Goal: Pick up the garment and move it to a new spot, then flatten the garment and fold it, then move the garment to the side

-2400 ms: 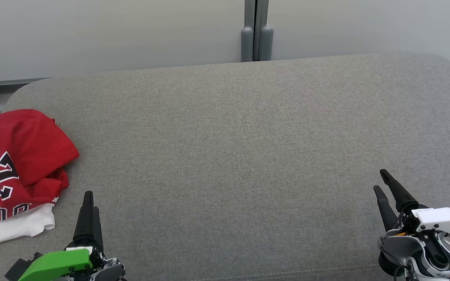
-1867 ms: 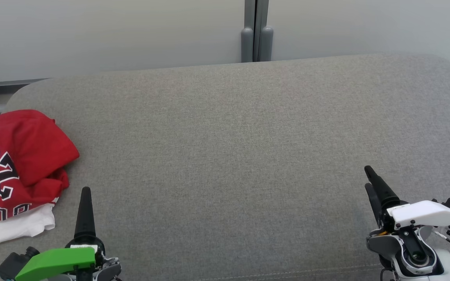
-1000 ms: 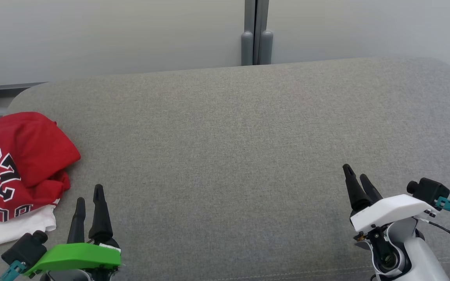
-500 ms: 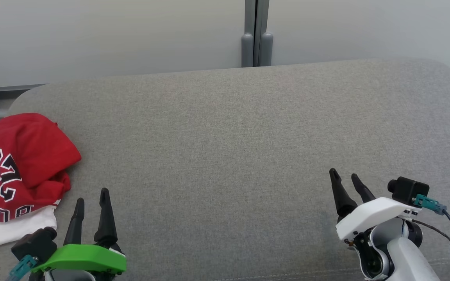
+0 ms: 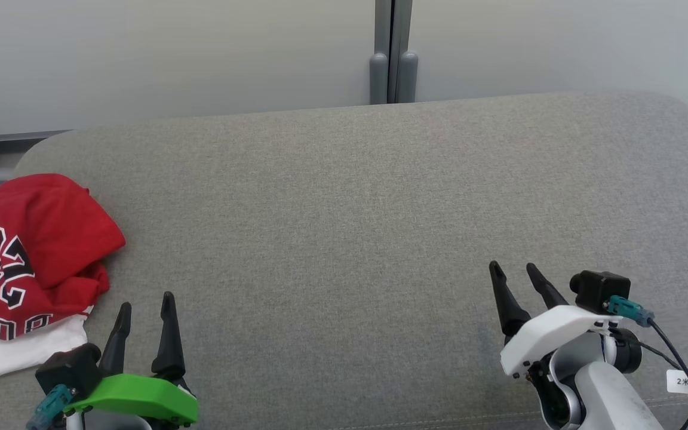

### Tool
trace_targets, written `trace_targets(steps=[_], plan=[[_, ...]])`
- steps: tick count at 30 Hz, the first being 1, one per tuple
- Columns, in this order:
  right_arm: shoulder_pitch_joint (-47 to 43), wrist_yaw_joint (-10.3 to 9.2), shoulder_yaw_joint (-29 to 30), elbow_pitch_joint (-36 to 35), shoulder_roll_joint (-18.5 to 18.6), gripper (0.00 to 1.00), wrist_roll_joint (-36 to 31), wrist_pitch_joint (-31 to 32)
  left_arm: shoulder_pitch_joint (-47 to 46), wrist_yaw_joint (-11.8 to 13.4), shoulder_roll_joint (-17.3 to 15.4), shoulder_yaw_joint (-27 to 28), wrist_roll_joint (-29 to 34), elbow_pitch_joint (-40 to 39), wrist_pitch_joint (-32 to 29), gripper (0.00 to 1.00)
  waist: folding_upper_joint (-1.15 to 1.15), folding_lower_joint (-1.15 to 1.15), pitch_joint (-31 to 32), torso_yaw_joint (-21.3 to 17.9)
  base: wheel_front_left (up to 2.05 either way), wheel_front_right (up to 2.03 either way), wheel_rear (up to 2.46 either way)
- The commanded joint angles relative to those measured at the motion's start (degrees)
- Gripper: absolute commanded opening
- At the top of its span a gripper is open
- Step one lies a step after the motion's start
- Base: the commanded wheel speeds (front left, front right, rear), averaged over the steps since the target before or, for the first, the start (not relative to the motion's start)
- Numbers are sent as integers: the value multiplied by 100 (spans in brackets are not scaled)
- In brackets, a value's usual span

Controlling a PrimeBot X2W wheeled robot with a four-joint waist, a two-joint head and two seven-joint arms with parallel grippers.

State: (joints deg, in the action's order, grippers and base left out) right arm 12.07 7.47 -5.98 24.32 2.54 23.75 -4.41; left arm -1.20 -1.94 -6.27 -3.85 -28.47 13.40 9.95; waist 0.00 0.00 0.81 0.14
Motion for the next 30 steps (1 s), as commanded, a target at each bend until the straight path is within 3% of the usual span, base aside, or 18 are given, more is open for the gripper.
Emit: trace_targets(steps=[1,30], plan=[[125,3,-43,-13,33,100,-158,-69,-63,26,-63,-14,154,-14,34,100,0,0,2,-2,0,0,0],[126,3,-373,-26,71,100,-1477,-544,29,310,-214,-28,1377,-9,-13,100,0,0,71,-7,0,0,0]])
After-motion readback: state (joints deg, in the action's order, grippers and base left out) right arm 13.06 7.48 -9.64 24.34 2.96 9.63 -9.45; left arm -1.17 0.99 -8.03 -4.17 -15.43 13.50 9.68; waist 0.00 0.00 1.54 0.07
